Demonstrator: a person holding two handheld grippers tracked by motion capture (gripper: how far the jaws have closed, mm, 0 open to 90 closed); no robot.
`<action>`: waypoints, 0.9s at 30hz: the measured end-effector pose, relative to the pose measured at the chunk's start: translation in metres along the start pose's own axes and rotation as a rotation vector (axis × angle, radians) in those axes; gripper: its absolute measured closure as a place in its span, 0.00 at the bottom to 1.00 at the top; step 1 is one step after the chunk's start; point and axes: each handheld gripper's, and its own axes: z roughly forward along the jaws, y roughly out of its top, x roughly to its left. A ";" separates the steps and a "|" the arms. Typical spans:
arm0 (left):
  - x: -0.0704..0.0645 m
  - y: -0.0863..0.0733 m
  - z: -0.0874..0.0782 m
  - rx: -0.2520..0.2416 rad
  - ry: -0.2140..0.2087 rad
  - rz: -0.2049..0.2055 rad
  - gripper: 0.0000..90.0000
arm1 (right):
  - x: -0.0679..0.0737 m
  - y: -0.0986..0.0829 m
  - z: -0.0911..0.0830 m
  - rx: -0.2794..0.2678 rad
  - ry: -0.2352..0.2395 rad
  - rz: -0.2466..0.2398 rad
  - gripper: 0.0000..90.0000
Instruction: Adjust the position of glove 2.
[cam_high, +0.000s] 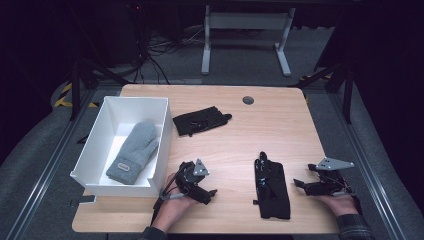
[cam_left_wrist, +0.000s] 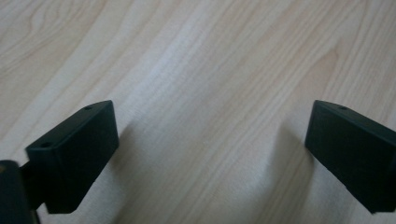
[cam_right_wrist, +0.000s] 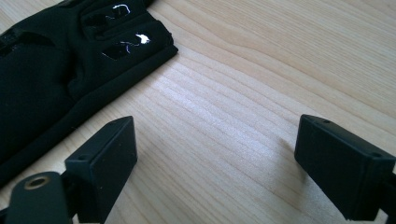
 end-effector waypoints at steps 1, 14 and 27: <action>0.001 0.002 0.000 -0.002 0.002 -0.006 0.08 | 0.000 0.000 0.000 -0.001 0.001 0.000 0.15; 0.042 0.040 -0.004 -0.067 0.017 -0.118 0.86 | 0.000 0.000 0.000 -0.001 -0.001 0.002 0.15; 0.098 0.077 0.010 -0.075 0.146 -0.213 1.00 | 0.000 0.000 0.000 -0.001 0.000 0.002 0.15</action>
